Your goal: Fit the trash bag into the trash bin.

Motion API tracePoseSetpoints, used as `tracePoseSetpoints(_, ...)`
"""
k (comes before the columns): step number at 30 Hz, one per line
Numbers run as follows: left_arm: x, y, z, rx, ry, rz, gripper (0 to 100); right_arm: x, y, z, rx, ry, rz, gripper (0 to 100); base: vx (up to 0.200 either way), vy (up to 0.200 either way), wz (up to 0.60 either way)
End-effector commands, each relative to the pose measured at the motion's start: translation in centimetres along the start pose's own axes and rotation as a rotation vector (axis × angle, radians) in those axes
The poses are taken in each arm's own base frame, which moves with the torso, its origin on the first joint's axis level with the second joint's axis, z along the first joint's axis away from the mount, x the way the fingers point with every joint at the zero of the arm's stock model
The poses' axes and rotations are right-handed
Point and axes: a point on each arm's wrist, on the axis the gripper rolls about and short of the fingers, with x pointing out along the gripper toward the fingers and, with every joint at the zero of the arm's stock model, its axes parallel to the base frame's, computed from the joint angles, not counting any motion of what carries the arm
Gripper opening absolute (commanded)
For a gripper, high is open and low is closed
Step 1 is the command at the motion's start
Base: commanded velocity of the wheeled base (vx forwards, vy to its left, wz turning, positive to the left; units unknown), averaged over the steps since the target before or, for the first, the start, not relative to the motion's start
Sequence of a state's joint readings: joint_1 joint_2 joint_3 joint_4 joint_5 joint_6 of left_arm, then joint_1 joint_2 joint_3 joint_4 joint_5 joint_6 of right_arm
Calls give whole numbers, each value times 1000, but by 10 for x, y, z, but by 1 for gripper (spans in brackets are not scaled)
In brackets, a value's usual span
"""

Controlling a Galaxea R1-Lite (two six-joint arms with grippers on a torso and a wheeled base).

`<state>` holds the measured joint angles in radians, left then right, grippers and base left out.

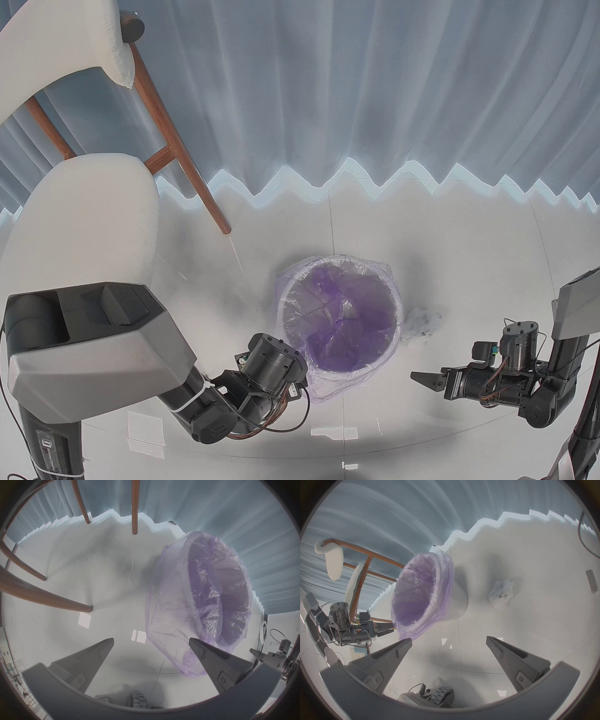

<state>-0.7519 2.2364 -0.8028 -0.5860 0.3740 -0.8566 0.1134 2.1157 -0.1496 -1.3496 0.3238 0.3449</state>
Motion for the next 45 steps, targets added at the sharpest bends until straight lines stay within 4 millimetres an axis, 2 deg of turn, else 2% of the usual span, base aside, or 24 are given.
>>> tracePoseSetpoints(1,-2,2,-3,8,7,2,100,24,-7,-23,4,86,-5,100,0,0,0)
tracePoseSetpoints(6,-5,-4,-10,27,17,-12,100,38,-6,-23,-22,47,-21,100,0,0,0)
tracePoseSetpoints(9,-7,-7,-17,42,26,-23,100,44,-5,-15,-30,4,-13,100,0,0,0)
tracePoseSetpoints(18,-6,-13,-28,65,45,-32,100,43,-1,-3,6,-52,4,100,0,0,0)
tracePoseSetpoints(27,-8,-14,-33,75,52,-37,100,58,-3,14,65,-140,-13,100,0,0,0)
tracePoseSetpoints(45,-9,-14,-37,80,51,-52,100,72,-9,14,78,-145,-25,100,0,0,0)
